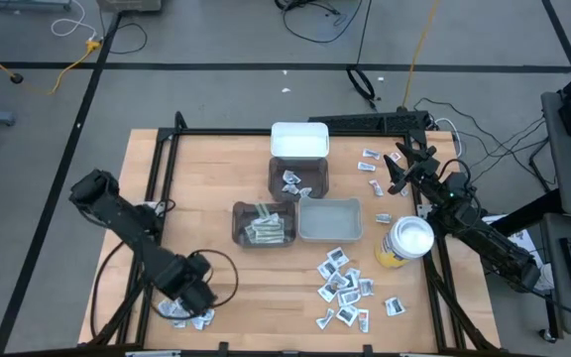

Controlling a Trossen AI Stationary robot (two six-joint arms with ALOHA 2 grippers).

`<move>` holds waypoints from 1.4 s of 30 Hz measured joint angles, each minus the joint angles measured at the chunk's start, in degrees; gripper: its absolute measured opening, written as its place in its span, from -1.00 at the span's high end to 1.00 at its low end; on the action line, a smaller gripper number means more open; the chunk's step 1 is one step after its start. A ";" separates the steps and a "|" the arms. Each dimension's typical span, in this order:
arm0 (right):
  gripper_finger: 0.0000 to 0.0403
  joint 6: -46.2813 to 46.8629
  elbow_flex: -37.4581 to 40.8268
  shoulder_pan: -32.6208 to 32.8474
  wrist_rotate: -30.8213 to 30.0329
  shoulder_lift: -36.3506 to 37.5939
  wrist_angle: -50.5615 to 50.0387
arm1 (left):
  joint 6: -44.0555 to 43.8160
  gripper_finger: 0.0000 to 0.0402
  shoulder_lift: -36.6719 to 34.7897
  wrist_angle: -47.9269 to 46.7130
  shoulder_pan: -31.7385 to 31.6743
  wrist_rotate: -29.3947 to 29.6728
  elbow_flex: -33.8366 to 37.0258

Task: Pick & Place First Aid Supplies
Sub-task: Put the white alcohol pad into the top black bin

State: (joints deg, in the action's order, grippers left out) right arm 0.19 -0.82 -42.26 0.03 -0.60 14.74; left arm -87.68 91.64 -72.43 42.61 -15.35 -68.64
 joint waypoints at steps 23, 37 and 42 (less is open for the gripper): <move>-0.31 0.00 0.00 0.00 0.02 0.00 0.00 | -2.64 -0.46 3.91 27.41 4.31 -1.06 18.52; -0.31 0.00 0.01 0.00 0.00 0.00 -0.02 | 5.18 0.38 4.68 27.74 2.48 -3.12 18.82; -0.31 0.00 0.00 0.00 0.00 0.00 -0.02 | 7.35 0.74 3.94 27.35 0.91 -2.90 18.97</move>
State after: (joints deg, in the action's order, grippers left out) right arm 0.19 -0.82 -42.26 0.04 -0.60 14.72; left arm -80.33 95.58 -45.09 43.53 -18.25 -49.67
